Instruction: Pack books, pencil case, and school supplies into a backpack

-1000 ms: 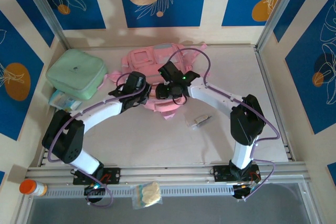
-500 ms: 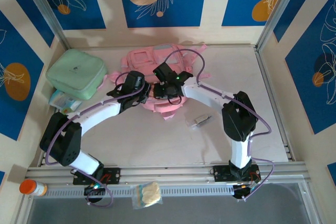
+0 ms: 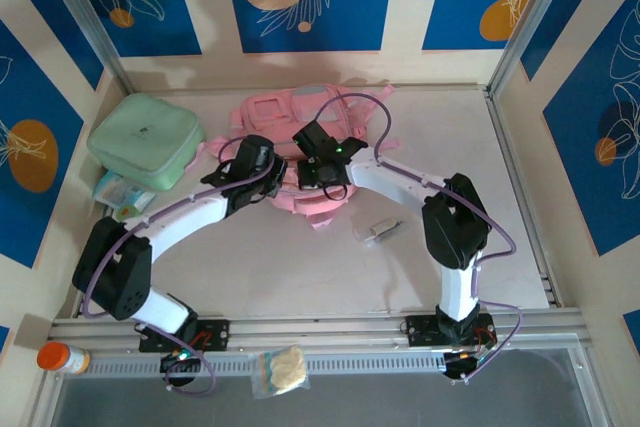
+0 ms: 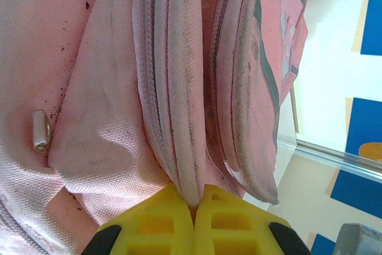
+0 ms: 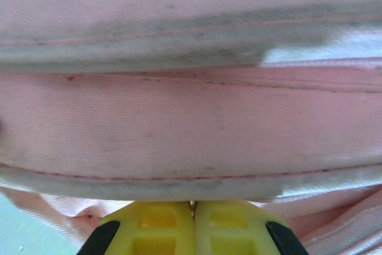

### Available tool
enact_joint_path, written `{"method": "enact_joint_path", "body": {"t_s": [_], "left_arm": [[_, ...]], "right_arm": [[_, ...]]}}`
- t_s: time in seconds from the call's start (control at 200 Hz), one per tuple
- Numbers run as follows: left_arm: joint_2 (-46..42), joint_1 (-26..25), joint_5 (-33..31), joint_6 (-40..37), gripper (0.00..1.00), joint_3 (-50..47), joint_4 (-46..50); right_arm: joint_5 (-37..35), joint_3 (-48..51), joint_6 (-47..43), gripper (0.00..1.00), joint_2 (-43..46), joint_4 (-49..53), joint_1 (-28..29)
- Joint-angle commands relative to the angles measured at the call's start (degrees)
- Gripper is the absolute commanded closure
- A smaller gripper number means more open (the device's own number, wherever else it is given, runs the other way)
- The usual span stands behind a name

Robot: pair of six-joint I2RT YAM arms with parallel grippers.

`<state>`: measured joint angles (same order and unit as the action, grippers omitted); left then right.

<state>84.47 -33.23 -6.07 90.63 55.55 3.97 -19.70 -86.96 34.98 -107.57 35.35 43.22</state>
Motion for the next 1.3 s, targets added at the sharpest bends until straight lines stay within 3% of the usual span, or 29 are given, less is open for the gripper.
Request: {"method": "enact_joint_path", "body": {"t_s": [0.0,0.345,0.48,0.59,0.775,0.895,1.035,1.296], "left_arm": [[-6.9,0.2,-1.9,-2.9,1.00,-1.6,1.0],[-20.0,5.1,3.2,-10.3,1.00,-11.8,7.5],[-21.9,12.6,12.0,-18.1,1.00,-12.5,11.9],[-21.7,18.4,17.8,-25.0,1.00,-13.0,11.1],[-13.5,26.3,27.1,-33.2,1.00,-9.6,9.5],[-8.4,29.4,26.3,-38.6,1.00,-4.8,12.5],[-7.4,33.1,26.1,-41.0,1.00,-3.7,14.1],[-4.5,34.1,25.0,-50.1,1.00,1.8,20.5]], "right_arm": [[-4.5,3.1,-2.9,1.00,5.0,2.9,-2.0],[-6.8,10.9,-6.3,1.00,11.6,6.2,-7.8],[-10.0,14.7,-6.0,1.00,16.1,9.7,-3.7],[-5.9,17.3,-3.0,1.00,18.7,10.2,0.9],[-3.6,12.6,-0.1,1.00,13.7,8.1,10.1],[-2.5,11.0,1.1,1.00,10.5,8.1,5.8],[-7.9,13.3,-3.6,1.00,11.3,8.1,3.0],[-9.8,10.4,-8.0,1.00,9.6,6.7,-5.6]]}}
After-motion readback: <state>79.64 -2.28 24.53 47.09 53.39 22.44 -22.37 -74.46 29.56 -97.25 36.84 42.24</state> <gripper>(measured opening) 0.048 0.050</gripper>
